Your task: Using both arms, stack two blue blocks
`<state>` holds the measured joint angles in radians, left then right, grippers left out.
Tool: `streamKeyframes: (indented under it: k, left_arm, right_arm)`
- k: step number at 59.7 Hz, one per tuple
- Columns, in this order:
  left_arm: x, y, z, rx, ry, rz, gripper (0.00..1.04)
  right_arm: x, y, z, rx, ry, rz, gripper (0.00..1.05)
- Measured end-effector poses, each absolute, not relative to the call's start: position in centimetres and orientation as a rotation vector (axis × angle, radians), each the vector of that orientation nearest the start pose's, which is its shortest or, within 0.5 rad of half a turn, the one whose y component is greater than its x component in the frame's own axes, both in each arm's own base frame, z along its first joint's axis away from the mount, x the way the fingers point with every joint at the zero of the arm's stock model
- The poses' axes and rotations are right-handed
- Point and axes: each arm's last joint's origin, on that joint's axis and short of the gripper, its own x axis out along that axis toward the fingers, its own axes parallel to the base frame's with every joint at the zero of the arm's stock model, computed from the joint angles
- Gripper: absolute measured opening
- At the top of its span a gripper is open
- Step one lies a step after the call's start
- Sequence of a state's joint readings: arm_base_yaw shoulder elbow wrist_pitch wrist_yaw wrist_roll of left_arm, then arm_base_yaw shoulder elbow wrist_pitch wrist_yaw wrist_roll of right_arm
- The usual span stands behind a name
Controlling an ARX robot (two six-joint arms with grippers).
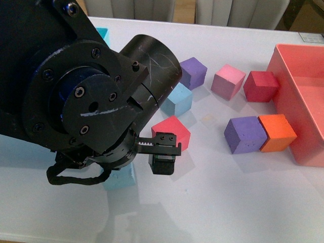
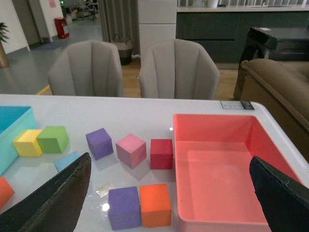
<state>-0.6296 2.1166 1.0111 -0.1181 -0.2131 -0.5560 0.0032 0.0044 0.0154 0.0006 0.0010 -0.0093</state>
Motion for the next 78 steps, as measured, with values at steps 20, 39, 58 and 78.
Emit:
streamKeyframes:
  k: [20, 39, 58, 78]
  left_arm:
    - [29.6, -19.3, 4.1, -0.014, 1.169, -0.003, 0.96]
    - [29.5, -18.1, 2.5, -0.015, 1.202, 0.033, 0.96]
    - [29.1, -18.4, 1.2, -0.009, 1.231, 0.024, 0.96]
    - [29.0, -19.6, 1.0, 0.003, 1.231, -0.005, 0.96]
  right_arm:
    - [9.7, 0.0, 16.8, -0.009, -0.012, 0.002, 0.96]
    - [9.7, 0.0, 16.8, -0.009, -0.012, 0.002, 0.96]
    - [9.7, 0.0, 16.8, -0.009, -0.012, 0.002, 0.96]
    - [9.7, 0.0, 16.8, -0.009, -0.012, 0.002, 0.96]
